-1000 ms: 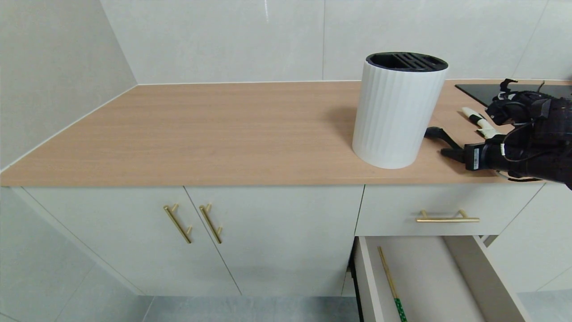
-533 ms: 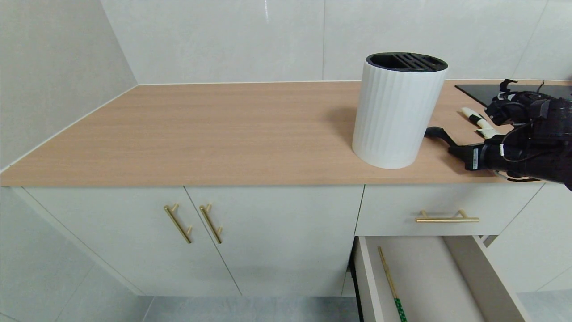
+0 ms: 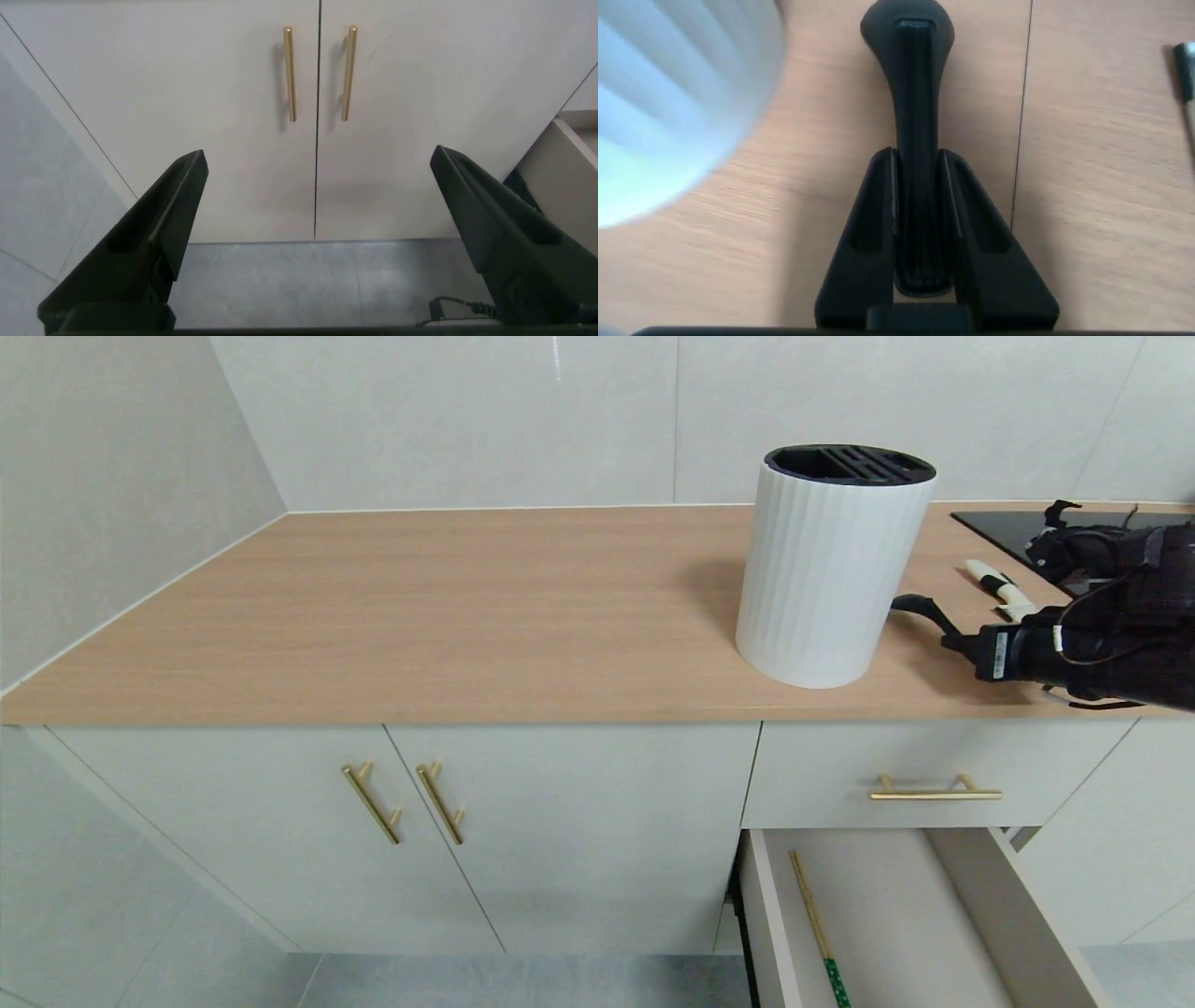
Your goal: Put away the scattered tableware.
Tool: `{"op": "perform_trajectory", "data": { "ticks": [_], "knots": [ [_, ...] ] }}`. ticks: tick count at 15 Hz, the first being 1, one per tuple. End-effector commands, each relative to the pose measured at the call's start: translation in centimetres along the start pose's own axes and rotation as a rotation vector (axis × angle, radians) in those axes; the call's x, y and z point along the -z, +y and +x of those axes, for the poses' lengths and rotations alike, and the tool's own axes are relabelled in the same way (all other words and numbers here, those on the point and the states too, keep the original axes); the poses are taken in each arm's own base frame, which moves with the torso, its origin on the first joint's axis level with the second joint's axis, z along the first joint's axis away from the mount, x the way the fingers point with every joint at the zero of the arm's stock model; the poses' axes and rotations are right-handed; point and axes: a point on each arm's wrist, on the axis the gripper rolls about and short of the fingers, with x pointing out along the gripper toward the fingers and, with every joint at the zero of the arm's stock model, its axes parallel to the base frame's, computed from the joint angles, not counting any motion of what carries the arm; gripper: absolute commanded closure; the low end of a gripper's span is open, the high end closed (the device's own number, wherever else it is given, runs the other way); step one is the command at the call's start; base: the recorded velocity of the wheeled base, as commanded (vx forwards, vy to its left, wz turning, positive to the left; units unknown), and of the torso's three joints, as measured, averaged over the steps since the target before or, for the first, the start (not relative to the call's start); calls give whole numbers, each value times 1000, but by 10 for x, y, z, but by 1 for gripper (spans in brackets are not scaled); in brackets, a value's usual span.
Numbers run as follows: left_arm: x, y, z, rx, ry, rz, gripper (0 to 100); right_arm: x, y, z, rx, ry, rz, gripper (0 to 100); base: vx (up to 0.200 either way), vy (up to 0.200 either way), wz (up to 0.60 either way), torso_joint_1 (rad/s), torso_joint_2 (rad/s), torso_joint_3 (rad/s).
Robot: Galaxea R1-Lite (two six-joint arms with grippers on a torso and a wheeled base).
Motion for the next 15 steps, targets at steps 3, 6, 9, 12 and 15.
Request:
{"op": "perform_trajectory", "data": {
  "ticks": [3, 6, 9, 12, 15],
  "knots": [
    [0, 0, 0, 0, 1, 0, 0, -26, 18, -66, -18, -16, 68, 100, 0, 0, 0, 0, 0, 0],
    [0, 0, 0, 0, 2, 0, 0, -27, 24, -95, -23, 23, 82, 100, 0, 0, 0, 0, 0, 0],
    [0, 0, 0, 0, 2, 0, 0, -10, 32, -131, -33, 59, 80, 100, 0, 0, 0, 0, 0, 0],
    [0, 0, 0, 0, 2, 0, 0, -8, 35, -143, -27, 44, 75, 100, 0, 0, 0, 0, 0, 0],
    [0, 0, 0, 0, 1, 0, 0, 15, 40, -158, -36, 79, 38, 100, 0, 0, 0, 0, 0, 0]
  ]
}}
